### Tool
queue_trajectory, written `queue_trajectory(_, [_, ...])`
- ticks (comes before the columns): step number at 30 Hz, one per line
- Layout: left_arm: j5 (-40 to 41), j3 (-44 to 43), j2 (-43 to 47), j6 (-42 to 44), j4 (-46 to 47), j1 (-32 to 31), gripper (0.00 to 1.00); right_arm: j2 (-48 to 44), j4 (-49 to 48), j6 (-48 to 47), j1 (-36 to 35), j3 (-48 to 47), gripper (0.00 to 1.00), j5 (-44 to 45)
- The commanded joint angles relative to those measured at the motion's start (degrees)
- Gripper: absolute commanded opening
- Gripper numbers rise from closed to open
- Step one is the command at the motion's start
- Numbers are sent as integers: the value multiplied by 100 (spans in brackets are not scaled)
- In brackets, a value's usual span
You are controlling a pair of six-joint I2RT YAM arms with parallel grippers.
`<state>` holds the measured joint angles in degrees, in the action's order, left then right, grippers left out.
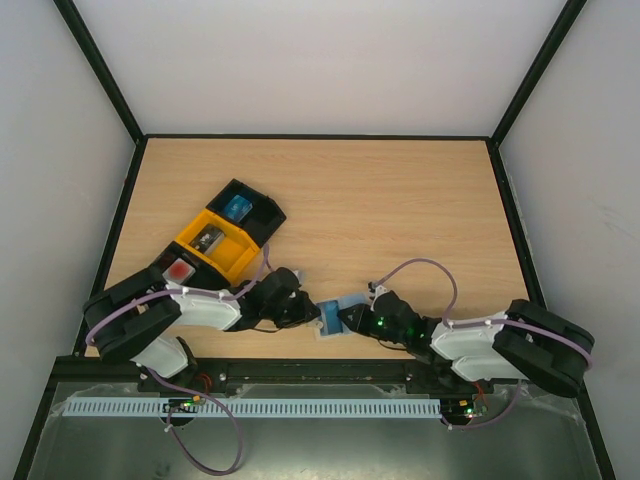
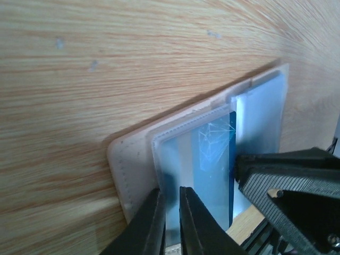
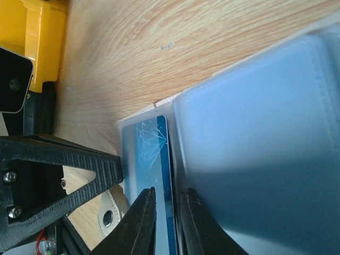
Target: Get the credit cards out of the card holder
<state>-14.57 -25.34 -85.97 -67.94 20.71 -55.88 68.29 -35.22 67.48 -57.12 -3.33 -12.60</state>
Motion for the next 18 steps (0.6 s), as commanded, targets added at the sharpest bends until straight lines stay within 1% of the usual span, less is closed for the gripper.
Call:
queue_trajectory(1, [172,10,-208,22,-158,-42,9,368,-448,-35,-27,-125,15,-129])
queue_trajectory(3, [215,82,-303,27,-138,-29,5,500,-554,-34,-27,-139,15,-184])
queue_trajectory(7, [227,177,-431,16,-70,-30,3,619,-668,-33,-29,-154,14,-237])
queue_trajectory(15, [254,226,-444,11,-89,-28,3,499,-892,21,-27,-58,13,-282])
queue_trajectory(18, [298,210,-333,8,-191,-29,9,403,-704,38,-30,-56,14,-204])
